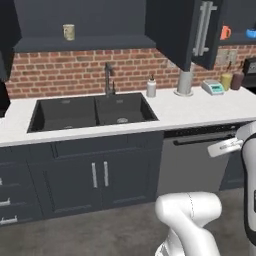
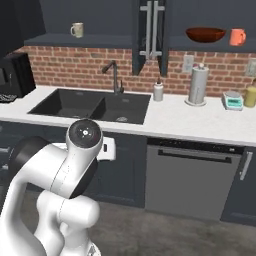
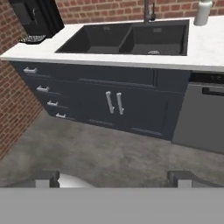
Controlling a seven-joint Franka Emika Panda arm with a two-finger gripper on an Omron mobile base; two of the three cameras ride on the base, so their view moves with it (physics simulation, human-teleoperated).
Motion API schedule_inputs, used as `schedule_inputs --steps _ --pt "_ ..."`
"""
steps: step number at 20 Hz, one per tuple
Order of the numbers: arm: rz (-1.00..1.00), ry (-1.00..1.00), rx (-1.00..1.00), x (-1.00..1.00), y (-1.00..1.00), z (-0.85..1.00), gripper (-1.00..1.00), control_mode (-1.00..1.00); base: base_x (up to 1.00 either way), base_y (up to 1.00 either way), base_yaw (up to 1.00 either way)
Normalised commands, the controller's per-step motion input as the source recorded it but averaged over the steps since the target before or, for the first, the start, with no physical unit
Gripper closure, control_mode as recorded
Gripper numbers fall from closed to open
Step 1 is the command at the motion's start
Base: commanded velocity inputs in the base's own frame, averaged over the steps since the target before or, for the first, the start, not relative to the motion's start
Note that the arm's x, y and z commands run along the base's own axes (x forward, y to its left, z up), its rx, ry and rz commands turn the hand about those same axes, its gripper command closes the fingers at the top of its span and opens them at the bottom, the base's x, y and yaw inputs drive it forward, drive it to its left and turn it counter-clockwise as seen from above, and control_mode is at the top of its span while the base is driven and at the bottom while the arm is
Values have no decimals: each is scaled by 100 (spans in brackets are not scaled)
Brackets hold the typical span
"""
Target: Gather all objects into one cabinet and sort the glasses and bowls to opposite sides.
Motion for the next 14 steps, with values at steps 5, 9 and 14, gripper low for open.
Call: schedule_inputs --steps 5,9,14 --pt "0 0 0 0 0 0 -100 100 5 96 0" --pt "0 0 0 0 0 0 -100 100 12 73 0" --pt "0 0 0 0 0 0 -100 100 70 39 0"
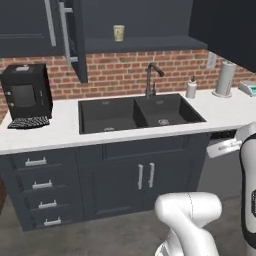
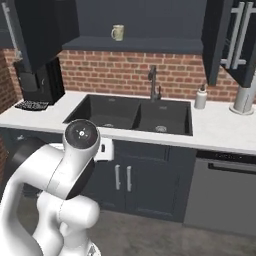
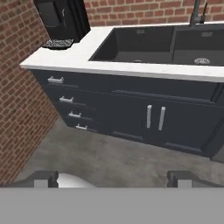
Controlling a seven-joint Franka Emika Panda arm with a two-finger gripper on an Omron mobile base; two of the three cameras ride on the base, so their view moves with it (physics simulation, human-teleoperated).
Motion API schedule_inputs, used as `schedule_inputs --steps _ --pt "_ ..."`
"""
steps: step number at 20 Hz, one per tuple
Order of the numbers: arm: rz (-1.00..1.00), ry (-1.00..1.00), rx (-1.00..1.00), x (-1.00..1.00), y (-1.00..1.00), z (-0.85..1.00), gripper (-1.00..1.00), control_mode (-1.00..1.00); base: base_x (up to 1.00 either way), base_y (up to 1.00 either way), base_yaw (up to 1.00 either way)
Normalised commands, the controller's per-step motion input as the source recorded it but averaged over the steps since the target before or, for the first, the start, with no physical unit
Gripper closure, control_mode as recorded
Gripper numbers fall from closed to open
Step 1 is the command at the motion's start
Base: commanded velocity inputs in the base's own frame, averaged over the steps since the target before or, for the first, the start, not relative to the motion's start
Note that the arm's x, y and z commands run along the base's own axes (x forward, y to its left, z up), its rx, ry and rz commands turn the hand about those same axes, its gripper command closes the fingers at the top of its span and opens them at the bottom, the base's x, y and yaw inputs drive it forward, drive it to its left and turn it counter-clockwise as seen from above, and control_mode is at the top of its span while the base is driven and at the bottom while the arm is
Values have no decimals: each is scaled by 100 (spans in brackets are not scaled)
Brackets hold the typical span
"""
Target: Gather all objects into one cabinet and sort the glasses and bowls to opposite sides.
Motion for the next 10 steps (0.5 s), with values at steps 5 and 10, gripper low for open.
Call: schedule_inputs --steps 5,10 --pt "0 0 0 0 0 0 -100 100 100 19 0" --pt "0 0 0 0 0 0 -100 100 93 17 0"
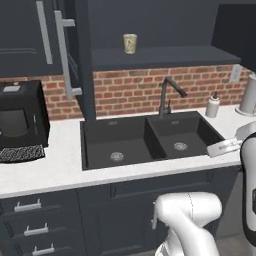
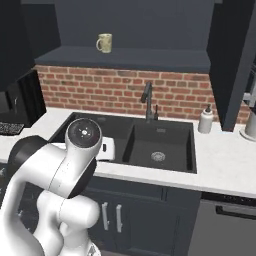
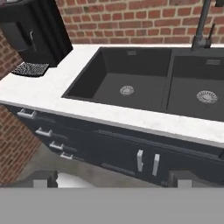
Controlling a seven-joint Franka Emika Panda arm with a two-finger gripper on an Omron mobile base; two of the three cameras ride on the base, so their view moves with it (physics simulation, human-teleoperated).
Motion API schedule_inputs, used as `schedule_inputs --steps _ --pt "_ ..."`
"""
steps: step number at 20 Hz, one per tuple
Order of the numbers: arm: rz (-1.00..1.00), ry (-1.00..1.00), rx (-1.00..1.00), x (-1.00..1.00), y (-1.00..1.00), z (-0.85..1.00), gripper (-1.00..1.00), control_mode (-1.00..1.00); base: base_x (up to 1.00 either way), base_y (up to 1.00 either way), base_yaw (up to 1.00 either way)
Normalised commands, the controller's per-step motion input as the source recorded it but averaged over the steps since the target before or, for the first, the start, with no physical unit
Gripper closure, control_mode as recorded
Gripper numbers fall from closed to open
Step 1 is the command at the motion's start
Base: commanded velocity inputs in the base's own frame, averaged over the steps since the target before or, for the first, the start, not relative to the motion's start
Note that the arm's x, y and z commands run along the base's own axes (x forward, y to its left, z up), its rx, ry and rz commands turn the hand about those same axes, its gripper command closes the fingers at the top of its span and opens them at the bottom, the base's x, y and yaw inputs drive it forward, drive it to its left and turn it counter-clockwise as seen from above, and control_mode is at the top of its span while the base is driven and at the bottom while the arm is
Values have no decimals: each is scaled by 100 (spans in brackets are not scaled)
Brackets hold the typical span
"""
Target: Gather all objects into one cabinet and sort the glasses and bowls to opposite sides.
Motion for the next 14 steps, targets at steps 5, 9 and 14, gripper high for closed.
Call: schedule_inputs --steps 5,9,14 --pt "0 0 0 0 0 0 -100 100 97 25 0" --pt "0 0 0 0 0 0 -100 100 100 37 0" --pt "0 0 0 0 0 0 -100 100 100 46 0"
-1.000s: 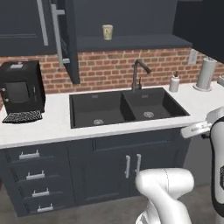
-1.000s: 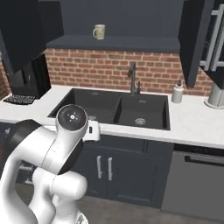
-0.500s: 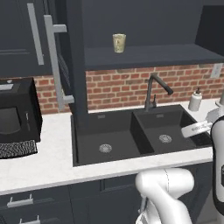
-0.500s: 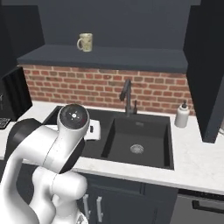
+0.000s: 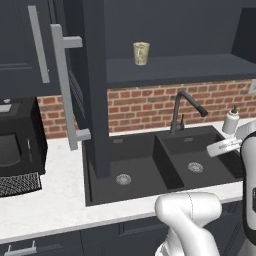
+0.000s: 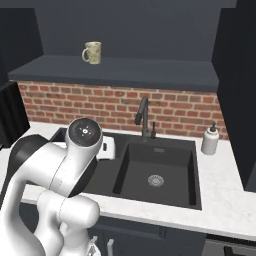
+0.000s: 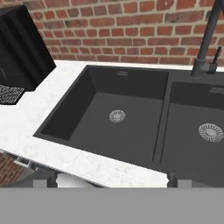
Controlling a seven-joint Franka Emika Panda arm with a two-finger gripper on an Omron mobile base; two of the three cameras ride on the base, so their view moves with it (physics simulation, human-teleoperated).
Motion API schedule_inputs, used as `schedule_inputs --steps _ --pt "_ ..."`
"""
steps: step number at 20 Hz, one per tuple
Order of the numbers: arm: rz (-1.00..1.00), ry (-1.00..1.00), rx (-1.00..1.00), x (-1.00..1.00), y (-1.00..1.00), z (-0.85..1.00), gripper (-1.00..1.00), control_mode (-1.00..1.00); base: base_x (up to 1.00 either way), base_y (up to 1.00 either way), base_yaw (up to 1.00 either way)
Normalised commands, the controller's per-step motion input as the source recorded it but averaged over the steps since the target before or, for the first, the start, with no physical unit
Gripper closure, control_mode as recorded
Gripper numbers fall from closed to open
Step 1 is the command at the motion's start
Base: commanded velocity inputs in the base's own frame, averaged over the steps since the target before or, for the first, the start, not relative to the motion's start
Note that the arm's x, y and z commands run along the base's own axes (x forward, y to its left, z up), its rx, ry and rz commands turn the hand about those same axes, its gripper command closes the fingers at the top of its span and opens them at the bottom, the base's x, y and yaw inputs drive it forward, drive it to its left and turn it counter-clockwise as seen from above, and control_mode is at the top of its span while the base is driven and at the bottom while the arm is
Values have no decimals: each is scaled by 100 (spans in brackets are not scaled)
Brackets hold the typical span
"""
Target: Gather all objects into one cabinet and sort the glasses and bowls to opposite sides.
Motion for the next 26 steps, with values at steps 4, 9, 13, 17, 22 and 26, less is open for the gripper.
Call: schedule_inputs --steps 4,9,13,17,22,26 --pt "0 0 0 0 0 0 -100 100 99 33 1" --pt "0 0 0 0 0 0 -100 100 22 0 0" --pt "0 0 0 0 0 0 -100 100 0 0 0" --pt "0 0 0 0 0 0 -100 100 0 0 0" --pt "0 0 0 0 0 0 -100 -100 0 0 0" --pt "0 0 0 0 0 0 -100 -100 0 0 0"
